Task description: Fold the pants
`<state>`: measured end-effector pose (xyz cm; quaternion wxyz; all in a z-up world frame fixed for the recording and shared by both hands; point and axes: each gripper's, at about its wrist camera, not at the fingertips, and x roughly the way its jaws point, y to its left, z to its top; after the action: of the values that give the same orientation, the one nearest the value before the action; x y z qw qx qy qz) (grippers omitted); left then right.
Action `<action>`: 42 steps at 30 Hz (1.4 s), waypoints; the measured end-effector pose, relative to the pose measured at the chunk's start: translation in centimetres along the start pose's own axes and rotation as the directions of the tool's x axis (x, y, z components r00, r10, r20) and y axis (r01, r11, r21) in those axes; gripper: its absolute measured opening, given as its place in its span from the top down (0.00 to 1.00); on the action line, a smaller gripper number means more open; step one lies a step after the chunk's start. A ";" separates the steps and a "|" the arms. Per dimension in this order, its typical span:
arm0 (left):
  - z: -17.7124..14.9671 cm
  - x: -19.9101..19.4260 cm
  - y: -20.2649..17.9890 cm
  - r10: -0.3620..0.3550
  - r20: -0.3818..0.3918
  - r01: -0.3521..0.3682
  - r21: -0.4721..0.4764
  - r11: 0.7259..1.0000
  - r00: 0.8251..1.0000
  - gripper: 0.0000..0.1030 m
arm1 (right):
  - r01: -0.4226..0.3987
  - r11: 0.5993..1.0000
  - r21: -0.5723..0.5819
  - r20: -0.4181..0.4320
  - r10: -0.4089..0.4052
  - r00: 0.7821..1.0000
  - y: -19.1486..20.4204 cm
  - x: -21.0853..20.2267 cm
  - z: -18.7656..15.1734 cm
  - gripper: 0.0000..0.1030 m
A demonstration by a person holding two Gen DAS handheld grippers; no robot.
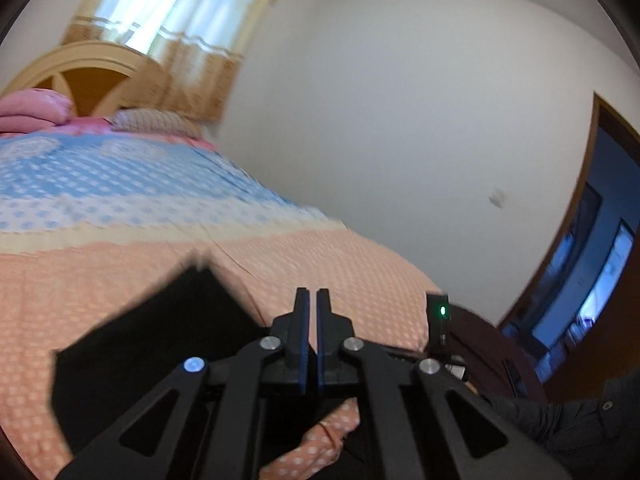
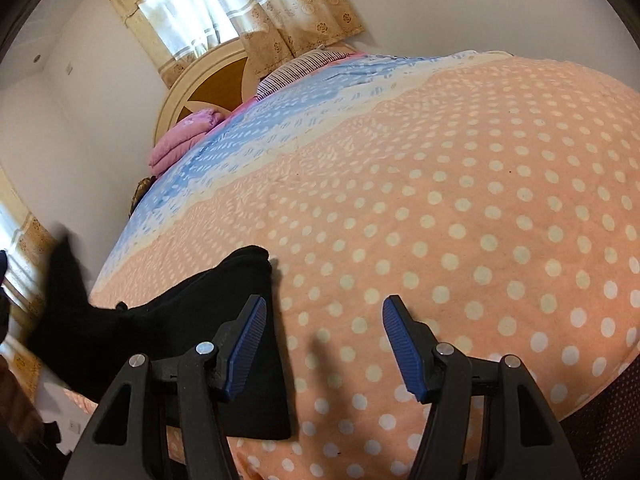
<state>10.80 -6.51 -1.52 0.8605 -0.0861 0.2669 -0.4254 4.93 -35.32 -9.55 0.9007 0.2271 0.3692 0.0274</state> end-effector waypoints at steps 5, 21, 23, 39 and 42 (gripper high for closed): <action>-1.9 3.1 -0.4 -0.016 -0.097 0.015 -0.007 1.000 0.995 0.97 | -0.098 0.994 -0.048 -0.004 0.098 0.995 0.8 -0.6 0.0 0.39; -7.8 -7.2 7.7 0.551 0.012 -0.550 -0.037 0.834 0.835 0.22 | -0.388 0.911 -0.141 -0.292 0.337 0.895 10.0 5.4 -2.7 0.34; -8.5 -7.1 8.5 0.588 -0.005 -0.588 -0.030 0.809 0.809 0.20 | -0.385 0.913 -0.136 -0.315 0.329 0.890 10.7 6.2 -3.1 0.34; -8.9 -5.6 10.5 0.584 -0.036 -0.584 -0.106 0.805 0.811 0.06 | -0.338 0.858 -0.386 -0.161 0.298 0.941 13.9 -1.1 -1.3 0.83; -8.6 -4.8 10.4 0.582 -0.041 -0.583 -0.086 0.808 0.812 0.05 | -0.308 0.882 -0.358 -0.154 0.270 0.951 11.8 -1.2 -0.5 0.83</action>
<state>10.97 4.32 -10.81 0.9426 -0.0383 0.3058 -0.1287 5.12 -24.80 -3.96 0.8937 0.1005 0.3635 0.2432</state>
